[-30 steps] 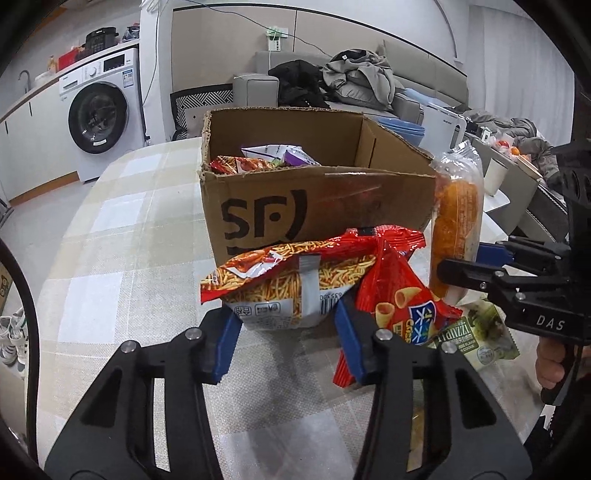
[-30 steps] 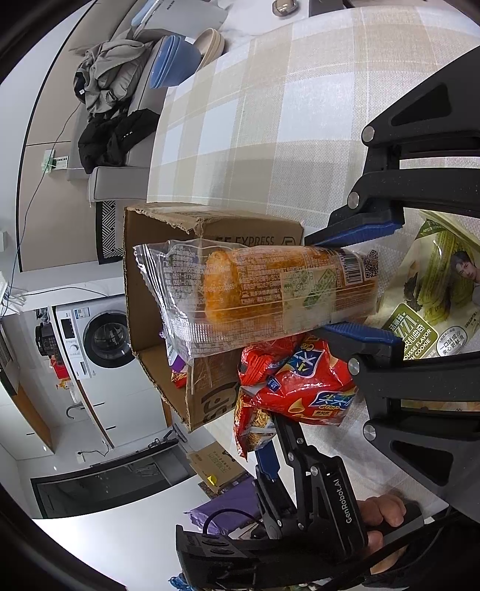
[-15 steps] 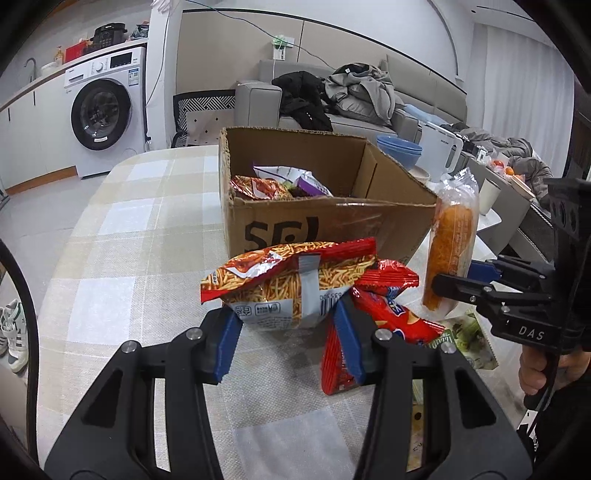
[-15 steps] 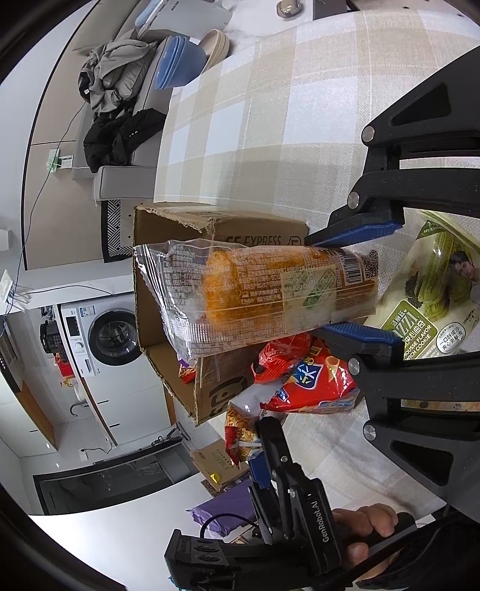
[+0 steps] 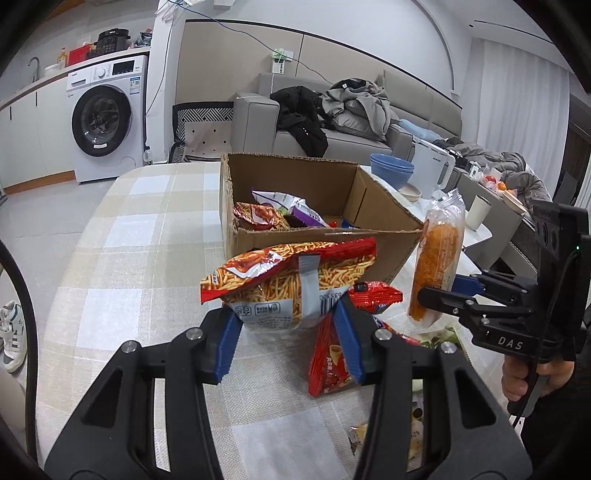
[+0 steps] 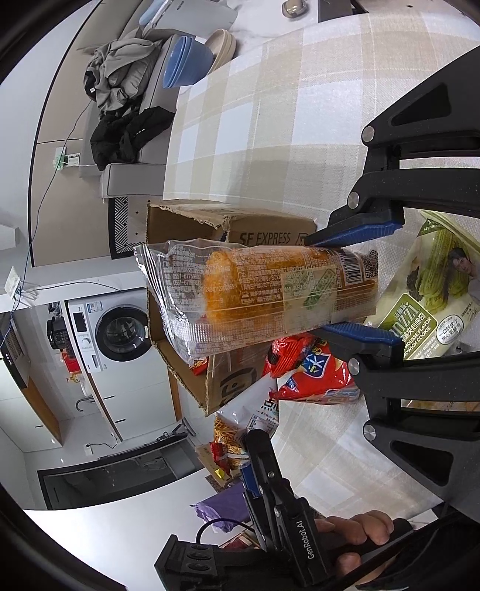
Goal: Organize snacks
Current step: 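Lift the noodle bag with the left tool while the right tool carries the bread-stick bag toward the box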
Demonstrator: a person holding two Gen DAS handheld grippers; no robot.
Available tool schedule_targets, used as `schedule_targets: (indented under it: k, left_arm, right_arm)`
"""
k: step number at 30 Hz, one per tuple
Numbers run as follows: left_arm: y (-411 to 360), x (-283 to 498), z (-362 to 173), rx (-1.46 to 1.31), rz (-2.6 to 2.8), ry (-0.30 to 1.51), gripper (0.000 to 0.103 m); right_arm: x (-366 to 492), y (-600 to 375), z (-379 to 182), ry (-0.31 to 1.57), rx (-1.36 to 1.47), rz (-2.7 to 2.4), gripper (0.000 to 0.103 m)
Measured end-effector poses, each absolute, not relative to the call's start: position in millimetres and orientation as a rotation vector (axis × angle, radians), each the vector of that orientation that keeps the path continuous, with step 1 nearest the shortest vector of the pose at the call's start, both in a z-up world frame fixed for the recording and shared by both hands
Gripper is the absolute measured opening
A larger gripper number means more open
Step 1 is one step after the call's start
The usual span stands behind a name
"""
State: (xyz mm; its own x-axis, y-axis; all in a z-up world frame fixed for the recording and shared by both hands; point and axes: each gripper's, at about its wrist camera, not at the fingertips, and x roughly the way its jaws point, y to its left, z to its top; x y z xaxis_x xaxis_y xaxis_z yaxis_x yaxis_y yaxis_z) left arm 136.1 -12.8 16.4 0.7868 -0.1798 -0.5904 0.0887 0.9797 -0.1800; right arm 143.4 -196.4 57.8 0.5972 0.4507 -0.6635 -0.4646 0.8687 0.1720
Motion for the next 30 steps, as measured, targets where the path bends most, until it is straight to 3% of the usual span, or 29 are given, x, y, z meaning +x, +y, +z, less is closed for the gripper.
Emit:
schedule_targets:
  k: [30]
  left_arm:
    - [-7,96,64,-0.185,-0.164,0.573,0.044]
  right_arm:
    - [120,-195,87,0.679,0.007,0.581,0.039]
